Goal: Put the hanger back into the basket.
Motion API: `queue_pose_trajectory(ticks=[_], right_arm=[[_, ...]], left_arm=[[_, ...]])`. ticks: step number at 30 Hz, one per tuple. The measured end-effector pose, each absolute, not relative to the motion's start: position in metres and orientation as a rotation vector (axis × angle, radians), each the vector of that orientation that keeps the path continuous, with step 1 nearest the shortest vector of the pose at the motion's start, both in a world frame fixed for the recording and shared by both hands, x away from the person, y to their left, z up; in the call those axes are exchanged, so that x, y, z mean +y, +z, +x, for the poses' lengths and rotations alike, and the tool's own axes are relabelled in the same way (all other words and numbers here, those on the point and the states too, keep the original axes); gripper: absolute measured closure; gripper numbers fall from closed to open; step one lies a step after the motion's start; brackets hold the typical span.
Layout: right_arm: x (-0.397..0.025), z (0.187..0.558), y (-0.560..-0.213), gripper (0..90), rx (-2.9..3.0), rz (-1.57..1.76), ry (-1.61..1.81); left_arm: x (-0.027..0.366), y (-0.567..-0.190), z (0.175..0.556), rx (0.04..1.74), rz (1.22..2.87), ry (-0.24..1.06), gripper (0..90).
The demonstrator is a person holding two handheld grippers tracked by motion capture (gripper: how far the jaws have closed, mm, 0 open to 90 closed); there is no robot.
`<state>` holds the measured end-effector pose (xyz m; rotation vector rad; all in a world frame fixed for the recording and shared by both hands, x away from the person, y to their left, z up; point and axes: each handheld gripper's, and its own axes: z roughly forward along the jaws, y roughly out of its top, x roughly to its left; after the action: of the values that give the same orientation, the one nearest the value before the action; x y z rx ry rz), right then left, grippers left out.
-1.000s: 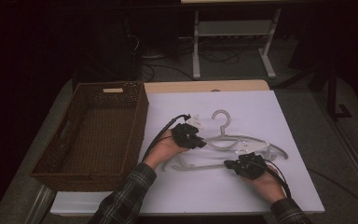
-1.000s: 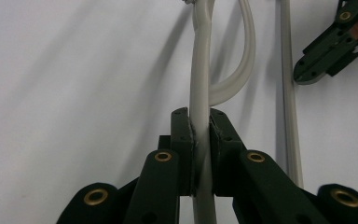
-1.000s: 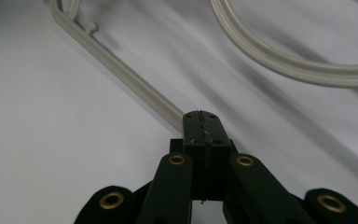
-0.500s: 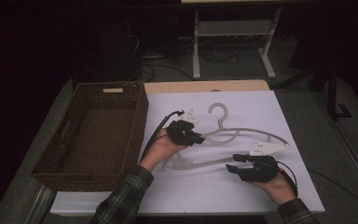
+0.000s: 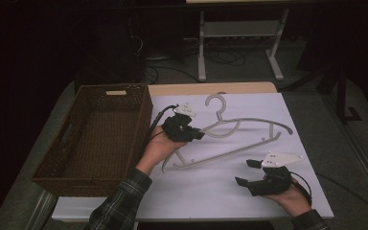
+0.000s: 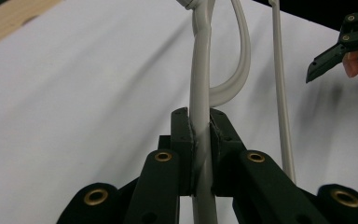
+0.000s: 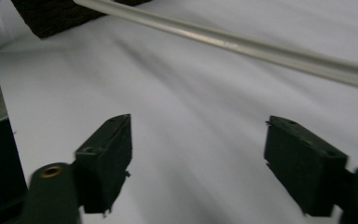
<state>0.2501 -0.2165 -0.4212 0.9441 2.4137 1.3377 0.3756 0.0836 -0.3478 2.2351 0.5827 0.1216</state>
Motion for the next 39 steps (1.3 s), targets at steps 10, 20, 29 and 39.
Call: queue_pose_trajectory(ticks=[10,20,29,39], right_arm=[[-0.221,0.248,-0.411,1.2,2.310,0.945,1.426],[-0.231,0.245,-0.413,1.3,2.295,0.959,1.418],[-0.234,0.247,-0.415,1.3,2.278,0.979,1.420],[-0.236,0.250,-0.416,1.3,2.280,0.995,1.419]], left_arm=[[0.108,-0.309,0.370,0.635,2.216,0.179,82.8],[0.136,-0.281,0.371,0.676,2.193,0.240,82.8],[0.163,-0.272,0.374,0.724,2.162,0.264,82.8],[0.194,-0.267,0.374,0.784,2.133,0.298,82.8]])
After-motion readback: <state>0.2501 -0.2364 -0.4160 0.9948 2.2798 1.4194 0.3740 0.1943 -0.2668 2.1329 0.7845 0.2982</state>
